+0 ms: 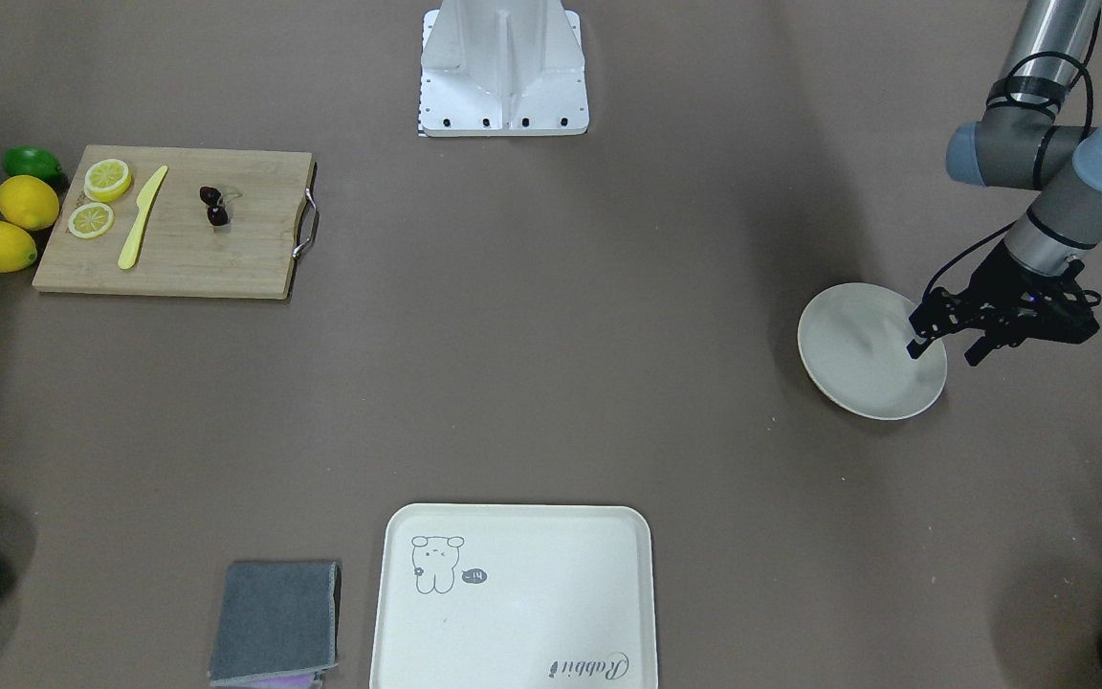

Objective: Place red cherry on plate
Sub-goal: 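Reach the left gripper to the white bowl's rim and grasp it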

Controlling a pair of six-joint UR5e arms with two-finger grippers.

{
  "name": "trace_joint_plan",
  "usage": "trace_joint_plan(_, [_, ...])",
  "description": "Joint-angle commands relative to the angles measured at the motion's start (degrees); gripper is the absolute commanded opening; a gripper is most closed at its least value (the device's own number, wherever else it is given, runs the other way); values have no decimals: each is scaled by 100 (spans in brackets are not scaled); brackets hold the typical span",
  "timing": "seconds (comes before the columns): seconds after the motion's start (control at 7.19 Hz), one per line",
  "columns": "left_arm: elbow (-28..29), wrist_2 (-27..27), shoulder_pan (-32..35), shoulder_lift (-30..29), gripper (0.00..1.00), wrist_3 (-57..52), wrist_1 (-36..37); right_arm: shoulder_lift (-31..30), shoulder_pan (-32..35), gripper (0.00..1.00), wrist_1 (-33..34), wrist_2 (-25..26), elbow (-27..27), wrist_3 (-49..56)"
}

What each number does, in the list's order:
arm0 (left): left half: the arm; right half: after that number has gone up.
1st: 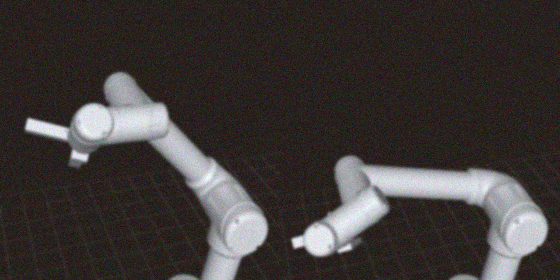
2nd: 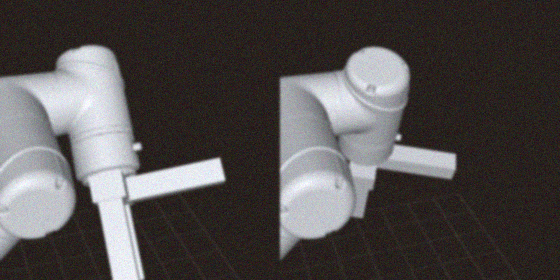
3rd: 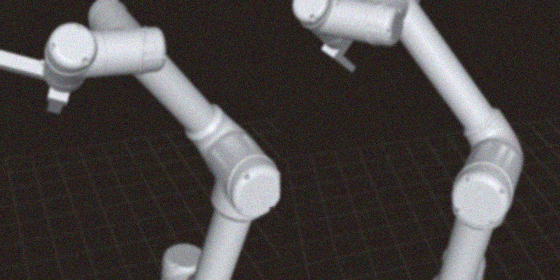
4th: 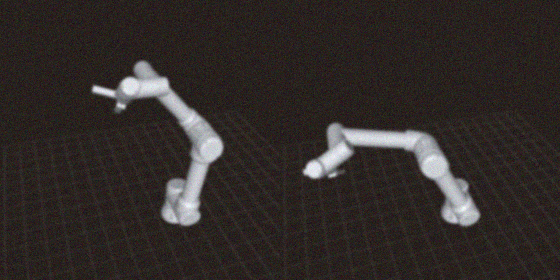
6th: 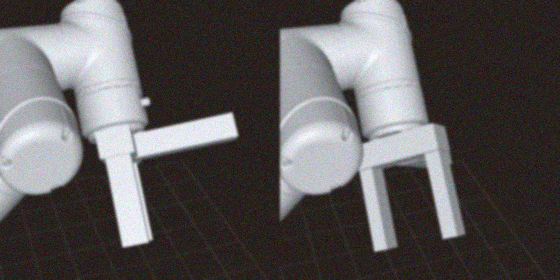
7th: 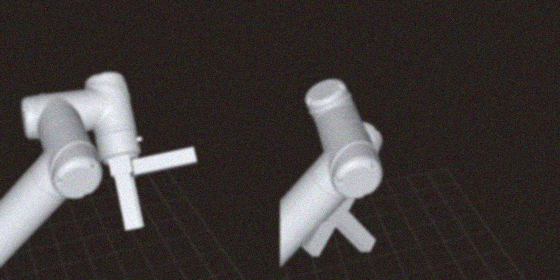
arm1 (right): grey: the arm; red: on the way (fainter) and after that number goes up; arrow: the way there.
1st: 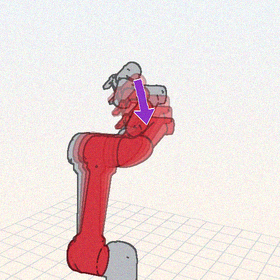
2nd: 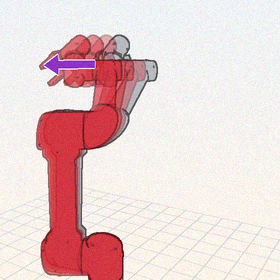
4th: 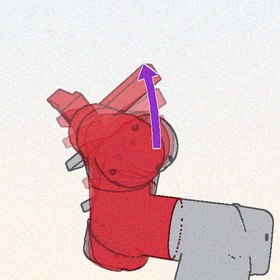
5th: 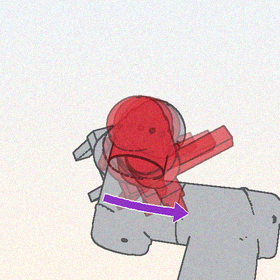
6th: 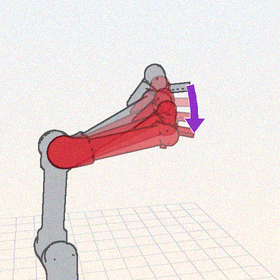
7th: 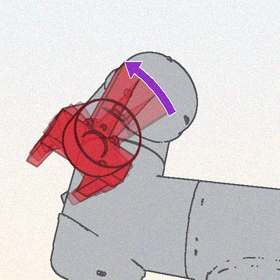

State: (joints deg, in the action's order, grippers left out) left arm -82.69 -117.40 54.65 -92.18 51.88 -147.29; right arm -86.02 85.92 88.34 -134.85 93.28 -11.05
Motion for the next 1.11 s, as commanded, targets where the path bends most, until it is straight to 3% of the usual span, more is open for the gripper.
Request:
trace_joint_plan(0.0, [-2,-28,-7,94,7,-47,-45,6,3,100,-1,3,-2,-3])
trace_joint_plan(0.14, [-11,-37,-16,103,0,-82,-54,15,3,100,-1,3,6,-3])
trace_joint_plan(0.56, [-63,-185,-7,103,0,-73,-46,6,3,100,-1,3,-3,6])
trace_joint_plan(0.83, [-81,-1254,551,-158,0,-38,42,15,3,100,-1,3,6,6])
trace_joint_plan(0.97, [-90,-1520,703,-421,0,223,182,67,3,100,-1,-6,6,-2])
